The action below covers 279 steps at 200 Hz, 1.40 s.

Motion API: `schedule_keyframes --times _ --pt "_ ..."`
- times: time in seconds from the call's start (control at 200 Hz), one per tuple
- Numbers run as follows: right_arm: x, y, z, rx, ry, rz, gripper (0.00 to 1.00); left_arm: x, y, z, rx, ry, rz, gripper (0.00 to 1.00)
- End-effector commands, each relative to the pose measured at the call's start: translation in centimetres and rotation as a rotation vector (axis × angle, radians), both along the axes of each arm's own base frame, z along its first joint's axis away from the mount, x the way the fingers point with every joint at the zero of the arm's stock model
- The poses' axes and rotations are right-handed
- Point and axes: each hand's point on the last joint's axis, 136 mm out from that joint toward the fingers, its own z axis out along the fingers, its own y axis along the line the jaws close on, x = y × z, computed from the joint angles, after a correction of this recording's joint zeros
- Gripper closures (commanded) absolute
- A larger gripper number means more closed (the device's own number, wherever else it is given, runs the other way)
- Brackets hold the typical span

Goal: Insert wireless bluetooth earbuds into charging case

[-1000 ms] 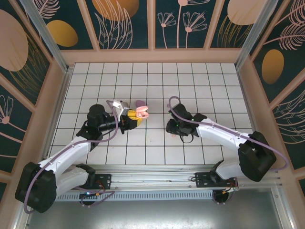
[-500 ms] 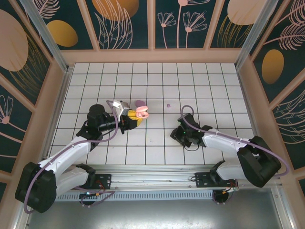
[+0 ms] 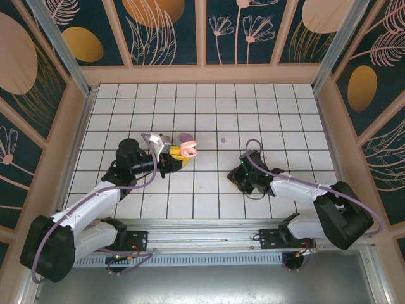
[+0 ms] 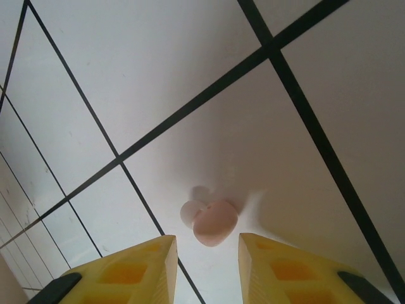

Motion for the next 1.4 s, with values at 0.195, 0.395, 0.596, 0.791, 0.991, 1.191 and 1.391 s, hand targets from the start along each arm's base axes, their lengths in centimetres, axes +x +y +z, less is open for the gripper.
schedule_keyframes --times 0.195,0.395,0.596,0.791,0.991,1.191,1.391 --pt "1.0 0.4 0.3 0.016 -0.018 -0.007 0.71 -0.1 -0.1 0.3 0.002 -0.037 -0.011 1.0" --pt "1.3 0.4 0.0 -0.007 -0.011 -0.001 0.71 -0.1 0.0 0.3 0.007 -0.04 -0.005 1.0" --pt "1.7 0.4 -0.4 -0.029 -0.009 0.008 0.73 -0.2 0.1 0.4 0.011 -0.043 -0.003 1.0" --pt "2.2 0.7 -0.6 -0.059 -0.009 0.035 0.74 -0.2 0.2 0.3 0.018 -0.045 0.004 1.0" --pt "2.6 0.5 -0.4 -0.117 -0.014 0.071 0.76 -0.2 0.2 0.3 0.018 -0.046 0.004 1.0" --pt "2.6 0.0 -0.1 -0.191 -0.022 0.117 0.83 -0.2 0.2 0.2 0.02 -0.047 0.005 1.0" --pt "2.1 -0.2 0.0 -0.225 -0.007 0.15 0.77 -0.1 0.2 0.2 0.018 -0.047 0.007 1.0"
